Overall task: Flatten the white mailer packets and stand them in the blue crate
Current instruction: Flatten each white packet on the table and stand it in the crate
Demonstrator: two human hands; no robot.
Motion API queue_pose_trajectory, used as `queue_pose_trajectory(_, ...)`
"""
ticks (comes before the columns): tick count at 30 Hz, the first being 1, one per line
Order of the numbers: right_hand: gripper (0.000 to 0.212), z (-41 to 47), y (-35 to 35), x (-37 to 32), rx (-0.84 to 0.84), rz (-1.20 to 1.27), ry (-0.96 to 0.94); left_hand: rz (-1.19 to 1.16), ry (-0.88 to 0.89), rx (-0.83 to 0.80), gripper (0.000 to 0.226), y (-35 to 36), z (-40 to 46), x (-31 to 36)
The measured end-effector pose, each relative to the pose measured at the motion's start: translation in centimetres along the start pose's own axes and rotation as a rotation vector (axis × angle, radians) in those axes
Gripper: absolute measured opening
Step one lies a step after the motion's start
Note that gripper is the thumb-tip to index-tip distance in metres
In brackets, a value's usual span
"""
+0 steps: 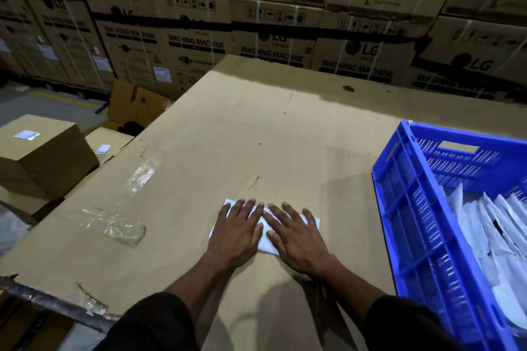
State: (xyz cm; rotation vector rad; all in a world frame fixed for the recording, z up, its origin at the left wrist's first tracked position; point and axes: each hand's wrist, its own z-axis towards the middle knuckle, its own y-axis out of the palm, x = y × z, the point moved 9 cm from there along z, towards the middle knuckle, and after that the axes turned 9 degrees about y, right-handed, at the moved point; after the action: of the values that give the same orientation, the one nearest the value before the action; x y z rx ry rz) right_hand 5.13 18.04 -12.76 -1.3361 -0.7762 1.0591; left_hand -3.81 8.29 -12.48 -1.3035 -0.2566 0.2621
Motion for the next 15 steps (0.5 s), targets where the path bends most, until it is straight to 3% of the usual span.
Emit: queue_pose_trajectory(15,0.054,0.0,0.1,-0.3,0.002,0.052,0.022,0.000,-0.142,-0.070,0.056,1.3,-0.9,-0.2)
